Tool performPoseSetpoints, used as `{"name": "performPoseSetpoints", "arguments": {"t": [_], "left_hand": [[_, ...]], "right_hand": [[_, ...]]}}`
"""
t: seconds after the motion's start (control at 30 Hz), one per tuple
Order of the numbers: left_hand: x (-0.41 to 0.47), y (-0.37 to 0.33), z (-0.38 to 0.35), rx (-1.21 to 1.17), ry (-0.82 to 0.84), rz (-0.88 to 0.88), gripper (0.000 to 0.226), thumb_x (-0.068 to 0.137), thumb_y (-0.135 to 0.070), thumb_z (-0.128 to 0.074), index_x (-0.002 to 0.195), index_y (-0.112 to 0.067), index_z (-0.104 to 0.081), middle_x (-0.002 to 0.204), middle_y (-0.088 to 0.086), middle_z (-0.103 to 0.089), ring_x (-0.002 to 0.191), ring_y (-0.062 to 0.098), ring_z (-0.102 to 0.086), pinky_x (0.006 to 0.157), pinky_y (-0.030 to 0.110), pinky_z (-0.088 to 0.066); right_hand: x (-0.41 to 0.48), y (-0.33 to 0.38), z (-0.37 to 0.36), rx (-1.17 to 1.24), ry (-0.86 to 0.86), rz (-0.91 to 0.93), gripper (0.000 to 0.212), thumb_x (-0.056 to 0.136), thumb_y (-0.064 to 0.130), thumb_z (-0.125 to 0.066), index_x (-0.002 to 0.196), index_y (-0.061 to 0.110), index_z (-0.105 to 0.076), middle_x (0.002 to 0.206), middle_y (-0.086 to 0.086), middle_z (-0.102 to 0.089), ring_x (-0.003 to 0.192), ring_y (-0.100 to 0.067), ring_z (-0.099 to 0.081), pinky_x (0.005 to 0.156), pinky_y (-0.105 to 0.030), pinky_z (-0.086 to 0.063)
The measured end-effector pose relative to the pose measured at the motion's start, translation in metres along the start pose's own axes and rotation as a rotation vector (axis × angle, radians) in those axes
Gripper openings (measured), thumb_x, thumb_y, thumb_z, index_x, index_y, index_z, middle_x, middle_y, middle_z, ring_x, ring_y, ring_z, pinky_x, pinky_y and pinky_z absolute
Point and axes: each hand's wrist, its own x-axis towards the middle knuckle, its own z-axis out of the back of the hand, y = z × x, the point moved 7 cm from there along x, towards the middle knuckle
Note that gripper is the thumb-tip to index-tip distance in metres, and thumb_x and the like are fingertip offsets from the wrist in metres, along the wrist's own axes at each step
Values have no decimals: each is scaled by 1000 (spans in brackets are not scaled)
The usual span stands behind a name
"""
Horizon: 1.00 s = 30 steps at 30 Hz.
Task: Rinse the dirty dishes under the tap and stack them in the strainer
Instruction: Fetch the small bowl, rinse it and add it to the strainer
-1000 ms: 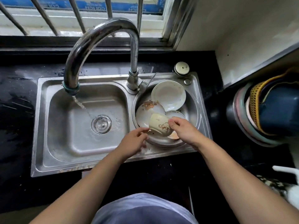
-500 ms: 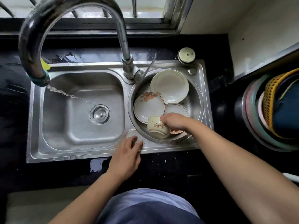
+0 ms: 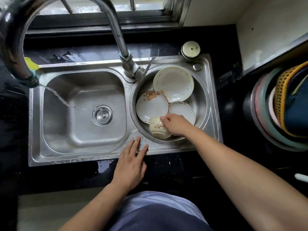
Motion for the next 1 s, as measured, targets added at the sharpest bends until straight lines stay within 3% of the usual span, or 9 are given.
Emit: {"name": "performPoseSetpoints", "arguments": {"t": [0.2, 0.37, 0.53, 0.67, 0.73, 0.9, 1.0], "left_hand": [[0, 1, 1, -7, 34, 8, 64, 90, -22, -63, 153, -18, -52, 169, 18, -29, 155, 38, -31, 124, 49, -30], [1, -1, 2, -16, 49, 9, 64, 92, -23, -60, 155, -18, -49, 171, 19, -25, 156, 38, -26, 127, 49, -26], [1, 0, 0, -14, 85, 14, 65, 96, -27, -51, 160, -22, -40, 174, 14, -13, 160, 33, -13, 130, 43, -15], [1, -1, 1, -19, 88, 10, 66, 95, -25, -51, 160, -21, -40, 174, 15, -13, 160, 34, -13, 131, 43, -14], [1, -1, 0, -15, 92, 13, 66, 95, -26, -50, 160, -21, -39, 174, 15, -12, 160, 33, -12, 131, 43, -13], [1, -3, 3, -23, 79, 19, 65, 91, -22, -57, 155, -17, -48, 171, 19, -22, 157, 39, -24, 129, 47, -21], [1, -3, 3, -27, 79, 20, 65, 90, -21, -58, 154, -16, -50, 170, 20, -24, 156, 39, -26, 128, 48, -24]], "right_hand": [[-6, 0, -5, -36, -112, 13, 41, 105, 50, -37, 97, 17, -59, 111, -20, -67, 106, -38, -58, 75, -37, -39], [-14, 8, -7, -110, -187, 92, 39, 104, 51, -42, 96, 16, -59, 102, -18, -68, 97, -37, -61, 69, -37, -42], [-19, 2, -9, -38, -193, 125, 34, 100, 50, -52, 79, 23, -53, 83, -4, -59, 85, -30, -57, 65, -34, -35], [-19, -8, -14, -29, -170, 121, 38, 97, 51, -55, 81, 17, -61, 84, -1, -58, 86, -28, -56, 67, -34, -37], [-20, -11, -16, -22, -177, 134, 35, 98, 51, -55, 77, 22, -57, 82, 1, -54, 86, -29, -55, 67, -33, -34], [-19, -10, -17, 10, -190, 113, 30, 97, 53, -55, 82, 28, -57, 87, 0, -57, 96, -34, -58, 70, -35, -37], [-16, -7, -18, 35, -192, 78, 34, 94, 54, -58, 95, 22, -67, 105, -8, -68, 104, -34, -60, 79, -37, -46]]}}
